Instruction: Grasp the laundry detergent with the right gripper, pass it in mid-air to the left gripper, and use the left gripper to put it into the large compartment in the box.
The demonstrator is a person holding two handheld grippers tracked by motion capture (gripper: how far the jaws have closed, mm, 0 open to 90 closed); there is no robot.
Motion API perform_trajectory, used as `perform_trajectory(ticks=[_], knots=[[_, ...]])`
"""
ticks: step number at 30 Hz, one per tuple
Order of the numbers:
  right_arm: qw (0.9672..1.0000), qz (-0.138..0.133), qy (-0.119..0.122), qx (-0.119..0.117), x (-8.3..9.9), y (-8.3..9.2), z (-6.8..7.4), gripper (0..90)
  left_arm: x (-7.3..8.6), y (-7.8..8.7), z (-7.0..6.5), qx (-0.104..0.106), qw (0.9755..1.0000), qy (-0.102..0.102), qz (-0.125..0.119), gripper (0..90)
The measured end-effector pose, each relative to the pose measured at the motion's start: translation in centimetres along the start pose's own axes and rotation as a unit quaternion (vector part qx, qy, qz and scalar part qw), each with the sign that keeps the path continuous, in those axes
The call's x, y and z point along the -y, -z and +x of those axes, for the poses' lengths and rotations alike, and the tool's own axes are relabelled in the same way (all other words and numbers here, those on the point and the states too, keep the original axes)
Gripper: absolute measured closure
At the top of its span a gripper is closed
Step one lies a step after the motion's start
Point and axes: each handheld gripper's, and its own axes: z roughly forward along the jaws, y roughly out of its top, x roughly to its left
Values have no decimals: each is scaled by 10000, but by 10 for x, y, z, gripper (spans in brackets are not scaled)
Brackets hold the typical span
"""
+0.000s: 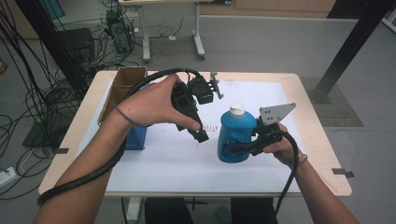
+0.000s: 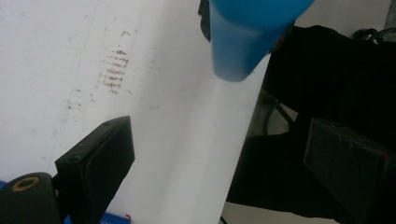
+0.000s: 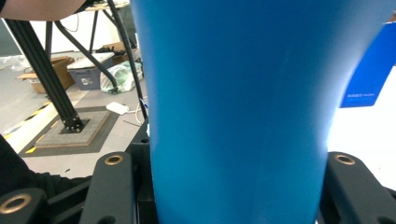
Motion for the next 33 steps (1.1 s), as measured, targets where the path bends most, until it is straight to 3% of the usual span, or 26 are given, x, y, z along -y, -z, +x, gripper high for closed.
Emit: perform_trajectory(ticks=[11,33], knots=[[9996,37,123,-263,-8,-15,4,447,-8,-5,-6,92,9999,-91,-66,90],[9985,206,224,-454,-12,-41,9,447,-15,-18,-15,207,9992,-293,-193,90]])
